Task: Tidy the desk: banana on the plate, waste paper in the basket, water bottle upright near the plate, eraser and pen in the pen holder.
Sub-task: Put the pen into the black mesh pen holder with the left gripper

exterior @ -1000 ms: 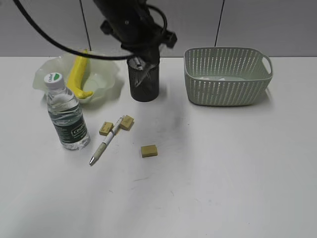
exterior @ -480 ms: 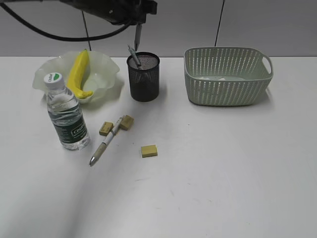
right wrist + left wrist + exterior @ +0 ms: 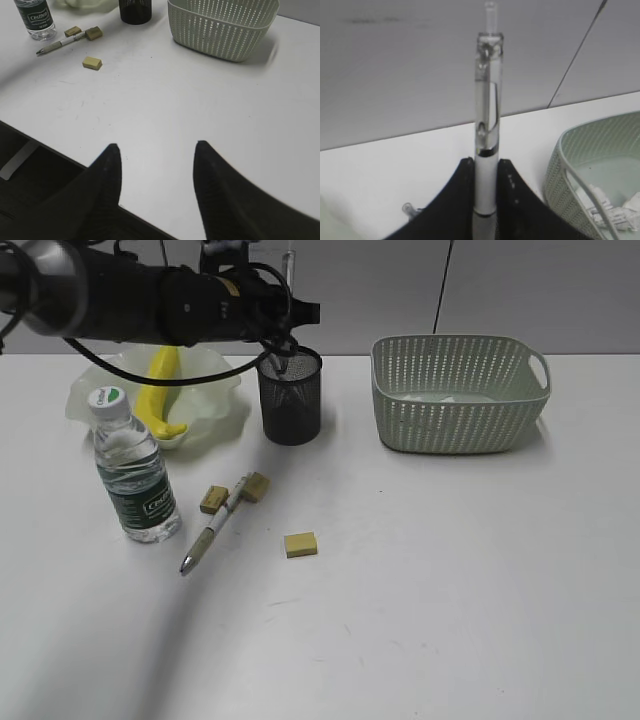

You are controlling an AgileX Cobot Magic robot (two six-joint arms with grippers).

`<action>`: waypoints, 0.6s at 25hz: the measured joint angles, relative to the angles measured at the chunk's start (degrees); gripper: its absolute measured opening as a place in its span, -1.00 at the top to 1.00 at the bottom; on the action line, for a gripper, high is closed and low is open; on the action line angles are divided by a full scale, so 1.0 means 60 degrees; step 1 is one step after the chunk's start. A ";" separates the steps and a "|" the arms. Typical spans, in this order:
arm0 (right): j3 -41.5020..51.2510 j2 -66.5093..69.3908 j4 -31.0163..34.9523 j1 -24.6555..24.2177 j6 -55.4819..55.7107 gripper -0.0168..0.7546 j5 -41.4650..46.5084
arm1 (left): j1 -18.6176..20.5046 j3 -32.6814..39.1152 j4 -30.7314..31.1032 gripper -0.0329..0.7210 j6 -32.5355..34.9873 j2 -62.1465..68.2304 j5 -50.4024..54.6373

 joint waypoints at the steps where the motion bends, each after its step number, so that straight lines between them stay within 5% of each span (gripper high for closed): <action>1: 0.0000 0.0000 0.0000 0.0000 0.0000 -0.03 0.0000 | 0.0000 0.0000 0.0000 0.68 0.0000 0.0121 -0.0123; 15: 0.0000 0.0000 0.0000 0.0000 0.0003 -0.03 0.0000 | 0.0000 0.0000 0.0210 0.56 0.0000 0.0719 -0.0308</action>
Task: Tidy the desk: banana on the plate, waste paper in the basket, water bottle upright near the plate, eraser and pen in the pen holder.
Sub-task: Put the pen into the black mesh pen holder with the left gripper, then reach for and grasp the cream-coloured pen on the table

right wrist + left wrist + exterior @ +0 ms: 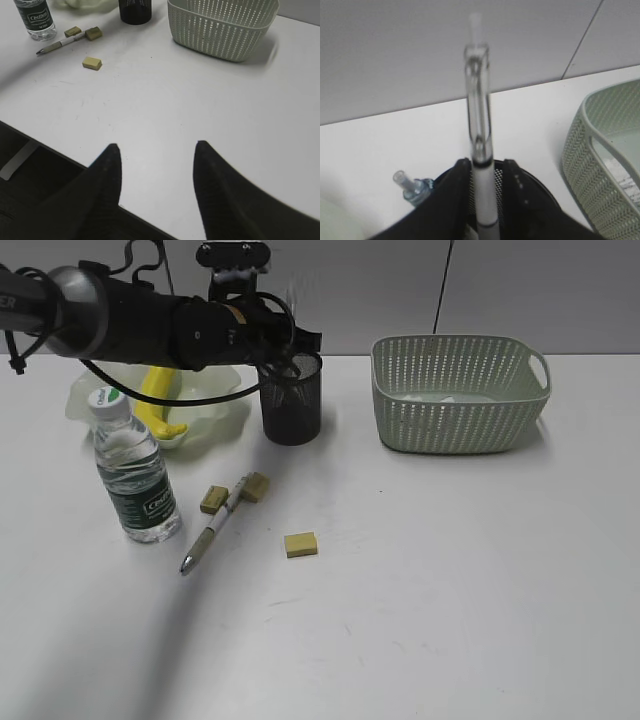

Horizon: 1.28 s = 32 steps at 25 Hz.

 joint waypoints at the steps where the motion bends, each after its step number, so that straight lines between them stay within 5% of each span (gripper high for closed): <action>1: 0.0000 0.0000 0.0000 0.0000 0.0008 -0.03 0.0000 | 0.0000 0.0000 0.0071 0.46 0.0000 0.0000 0.0021; 6: 0.0000 0.0000 0.0000 0.0000 0.0008 -0.03 0.0000 | 0.0000 0.0000 0.0182 -0.21 0.0000 0.0000 0.0049; 9: 0.0000 0.0000 0.0000 0.0000 0.0008 -0.03 0.0000 | 0.0000 0.0000 0.0190 -0.41 0.0000 -0.0049 0.0164; 18: 0.0000 0.0000 -0.0003 0.0000 0.0008 -0.03 0.0000 | 0.0000 0.0031 0.0825 -0.41 0.0000 -0.2370 0.2855; 32: 0.0000 0.0000 -0.0003 0.0000 0.0008 -0.03 0.0000 | 0.0000 0.0210 0.1189 -0.37 -0.0041 -0.6785 1.1179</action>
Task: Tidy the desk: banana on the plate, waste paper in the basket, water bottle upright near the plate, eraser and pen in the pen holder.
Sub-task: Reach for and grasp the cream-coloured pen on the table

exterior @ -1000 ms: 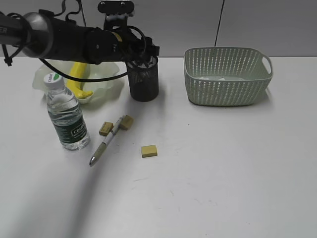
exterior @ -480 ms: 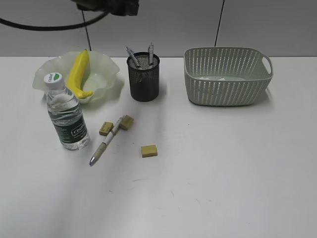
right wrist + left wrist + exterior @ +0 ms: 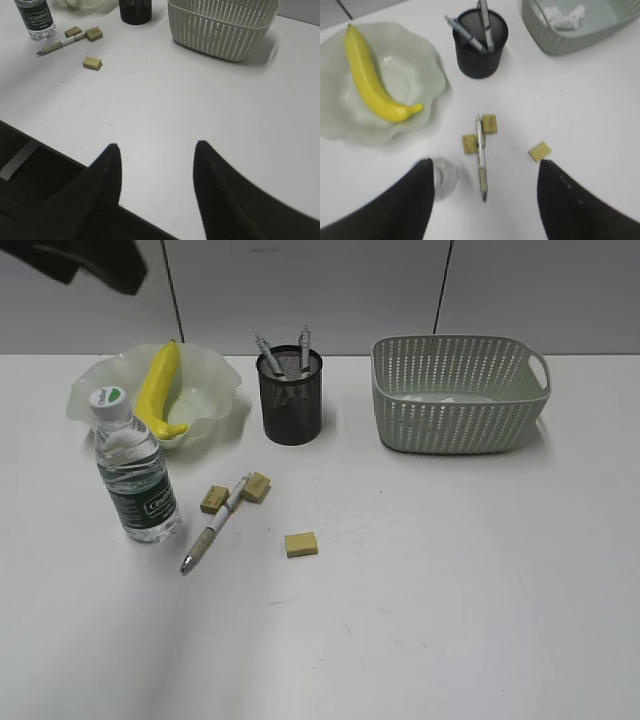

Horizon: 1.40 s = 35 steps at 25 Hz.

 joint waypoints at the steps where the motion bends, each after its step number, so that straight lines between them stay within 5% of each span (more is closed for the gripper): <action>1: 0.0000 0.0000 0.0000 0.0000 0.0000 -0.03 0.0000 | 0.0000 0.0187 0.0000 -0.37 0.0002 -0.0342 0.0396; 21: 0.0000 0.0000 0.0008 0.0000 0.0000 -0.03 -0.0010 | 0.0000 0.8389 0.0098 -0.37 -0.0002 -1.1928 0.1030; 26: 0.0000 0.0000 0.0007 0.0000 0.0002 -0.03 -0.0010 | 0.0000 0.9152 0.0106 -0.36 -0.0002 -1.4079 0.0682; 35: -0.0512 0.1681 0.0673 0.0000 -0.0021 -0.03 -0.1221 | 0.0000 0.9450 0.0187 -0.22 -0.0032 -1.4084 -0.0002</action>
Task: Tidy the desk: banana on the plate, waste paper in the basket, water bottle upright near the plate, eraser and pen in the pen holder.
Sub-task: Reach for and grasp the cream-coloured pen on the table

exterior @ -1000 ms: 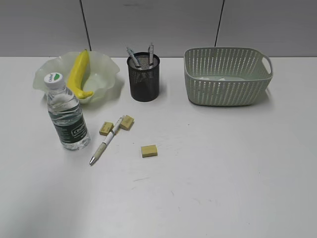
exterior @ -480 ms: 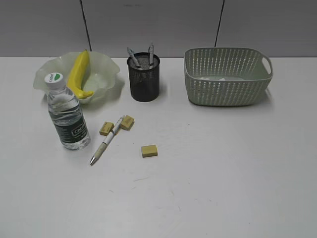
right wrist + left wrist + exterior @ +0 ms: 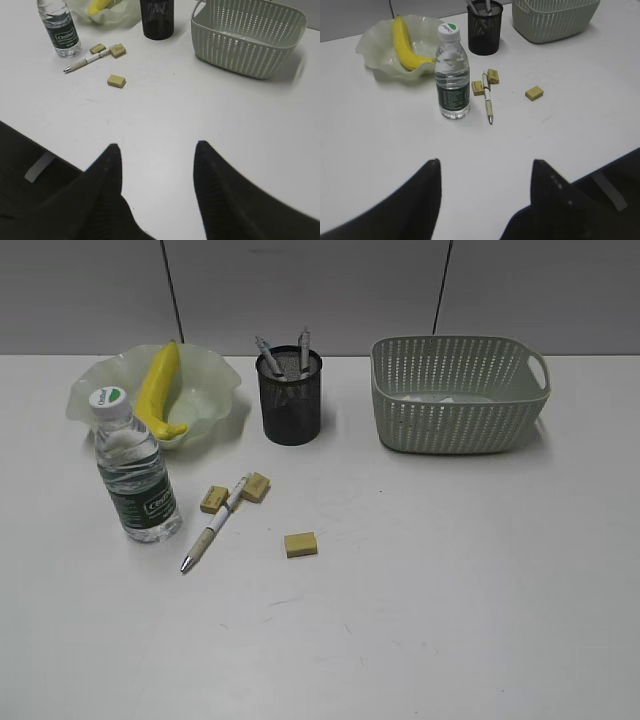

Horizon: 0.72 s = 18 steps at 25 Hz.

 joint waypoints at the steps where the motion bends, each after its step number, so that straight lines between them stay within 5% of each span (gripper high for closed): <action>1: -0.0165 0.0603 0.0023 0.0000 -0.0095 -0.03 -0.0161 | 0.0000 0.0000 0.0000 -0.21 0.0000 0.0000 -0.0009; 10: -0.2640 0.7237 0.0438 0.0000 -0.1189 -0.03 -0.0827 | 0.0000 0.0000 0.0000 -0.21 0.0000 0.0000 -0.0029; 18: -0.6642 1.2117 0.2377 0.0016 -0.0874 -0.03 -0.0361 | 0.0000 0.0000 0.0000 -0.20 0.0000 0.0000 -0.0029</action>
